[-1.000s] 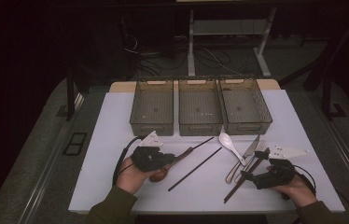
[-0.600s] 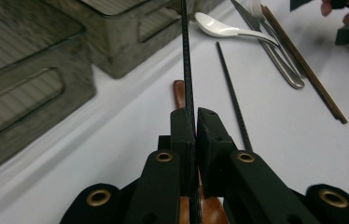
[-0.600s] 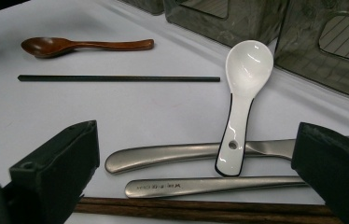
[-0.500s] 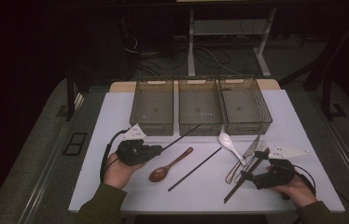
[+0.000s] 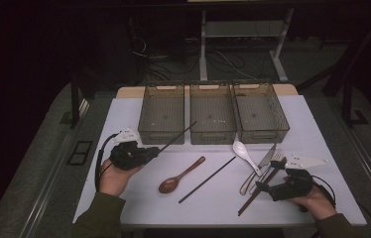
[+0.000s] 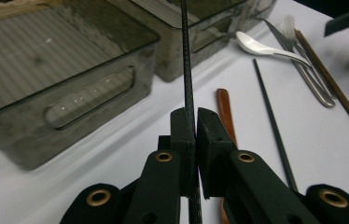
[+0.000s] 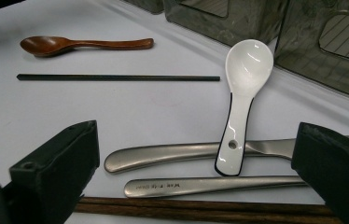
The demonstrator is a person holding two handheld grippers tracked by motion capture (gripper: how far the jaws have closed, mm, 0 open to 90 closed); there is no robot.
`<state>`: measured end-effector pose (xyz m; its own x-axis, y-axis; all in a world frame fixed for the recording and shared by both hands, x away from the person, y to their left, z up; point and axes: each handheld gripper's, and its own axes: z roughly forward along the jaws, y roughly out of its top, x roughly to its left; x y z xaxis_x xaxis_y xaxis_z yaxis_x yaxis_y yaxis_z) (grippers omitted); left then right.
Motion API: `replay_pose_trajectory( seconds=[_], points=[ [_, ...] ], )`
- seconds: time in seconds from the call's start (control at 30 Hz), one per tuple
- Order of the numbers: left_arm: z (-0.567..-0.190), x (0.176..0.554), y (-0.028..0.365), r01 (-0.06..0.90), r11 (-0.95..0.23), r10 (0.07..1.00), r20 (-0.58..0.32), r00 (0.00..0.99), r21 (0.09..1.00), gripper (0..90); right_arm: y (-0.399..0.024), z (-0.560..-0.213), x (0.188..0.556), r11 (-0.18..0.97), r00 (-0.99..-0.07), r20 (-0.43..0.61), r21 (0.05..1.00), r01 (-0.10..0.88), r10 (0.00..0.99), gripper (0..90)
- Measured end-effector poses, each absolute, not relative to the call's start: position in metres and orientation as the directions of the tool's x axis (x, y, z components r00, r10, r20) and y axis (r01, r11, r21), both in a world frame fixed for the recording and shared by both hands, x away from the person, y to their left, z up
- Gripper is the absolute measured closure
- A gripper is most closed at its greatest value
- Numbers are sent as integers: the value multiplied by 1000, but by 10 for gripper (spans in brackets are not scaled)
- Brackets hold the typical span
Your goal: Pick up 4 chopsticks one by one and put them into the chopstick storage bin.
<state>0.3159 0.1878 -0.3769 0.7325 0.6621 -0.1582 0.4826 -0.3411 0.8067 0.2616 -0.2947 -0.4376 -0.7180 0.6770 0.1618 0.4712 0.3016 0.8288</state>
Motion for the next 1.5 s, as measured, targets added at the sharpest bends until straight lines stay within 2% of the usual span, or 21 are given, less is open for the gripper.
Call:
replay_pose_trajectory(
  seconds=[0.67, 1.1, 1.5],
  points=[
    [-371, 357, 212, 506, -279, 762, -132, 634, 816, 844, -294, -438, 263, 304, -718, 160, 828, 471, 677, 7],
    [-357, 395, 201, 505, -256, 783, -130, 608, 824, 844, -294, -438, 263, 302, -717, 161, 829, 471, 678, 7],
    [-349, 427, 184, 496, -301, 798, -69, 599, 815, 844, -294, -438, 263, 301, -717, 161, 829, 471, 678, 7]
  ],
)
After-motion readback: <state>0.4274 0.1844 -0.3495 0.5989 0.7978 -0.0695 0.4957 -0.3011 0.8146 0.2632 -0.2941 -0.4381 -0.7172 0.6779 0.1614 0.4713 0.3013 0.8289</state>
